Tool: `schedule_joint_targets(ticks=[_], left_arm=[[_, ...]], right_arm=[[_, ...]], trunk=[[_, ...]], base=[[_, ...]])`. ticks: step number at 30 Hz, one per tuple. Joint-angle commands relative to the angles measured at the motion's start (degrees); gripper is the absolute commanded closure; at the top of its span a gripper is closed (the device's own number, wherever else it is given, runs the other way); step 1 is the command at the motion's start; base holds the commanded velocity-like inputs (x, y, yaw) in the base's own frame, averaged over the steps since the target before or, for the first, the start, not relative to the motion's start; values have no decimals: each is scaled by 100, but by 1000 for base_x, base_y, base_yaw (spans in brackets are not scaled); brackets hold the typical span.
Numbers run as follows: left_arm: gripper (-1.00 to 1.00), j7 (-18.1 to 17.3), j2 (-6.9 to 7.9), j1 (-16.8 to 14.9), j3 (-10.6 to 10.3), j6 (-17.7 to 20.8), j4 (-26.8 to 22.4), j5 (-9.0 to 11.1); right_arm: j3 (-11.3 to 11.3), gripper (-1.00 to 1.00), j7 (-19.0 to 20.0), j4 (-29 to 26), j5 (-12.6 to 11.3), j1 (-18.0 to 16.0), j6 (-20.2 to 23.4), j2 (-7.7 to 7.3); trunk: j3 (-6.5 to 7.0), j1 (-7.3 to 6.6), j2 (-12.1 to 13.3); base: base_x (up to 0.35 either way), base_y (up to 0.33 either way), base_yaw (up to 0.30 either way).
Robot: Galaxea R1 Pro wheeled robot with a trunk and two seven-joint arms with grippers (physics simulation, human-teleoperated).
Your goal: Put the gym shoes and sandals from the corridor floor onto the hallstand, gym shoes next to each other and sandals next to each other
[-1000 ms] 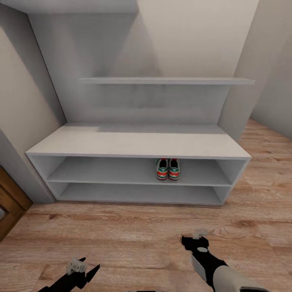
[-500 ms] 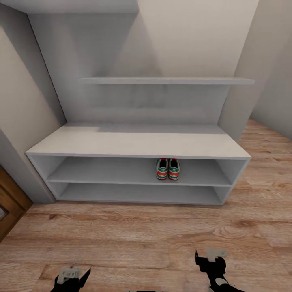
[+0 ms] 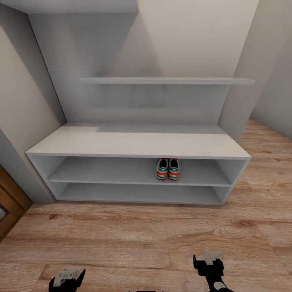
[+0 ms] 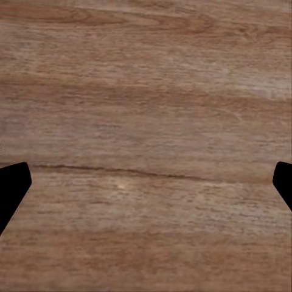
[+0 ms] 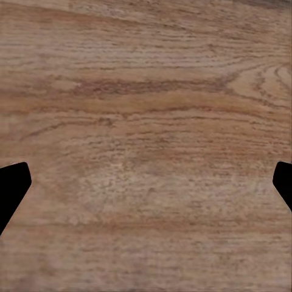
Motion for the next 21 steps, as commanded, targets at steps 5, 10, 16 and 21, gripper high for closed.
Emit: schedule_joint_targets(ticks=[5,10,16,21], left_arm=[[-100,-3,4,-4,52,-31,1,-44],[-100,8,6,11,60,-46,-4,-36],[-100,16,4,25,62,-52,-3,-34],[-100,27,0,31,62,-53,2,-26]], right_arm=[[-48,-100,-28,7,46,-1,-11,-3],[-56,-100,-30,8,37,0,-10,-9],[-61,-100,-32,8,35,15,-10,-21],[-61,-100,-32,8,34,51,-10,-23]], trunk=[[-5,-1,-2],[-5,-1,-2],[-5,-1,-2],[-5,-1,-2]], base=[[0,0,-51],[0,0,-208],[0,0,-249],[0,0,-262]])
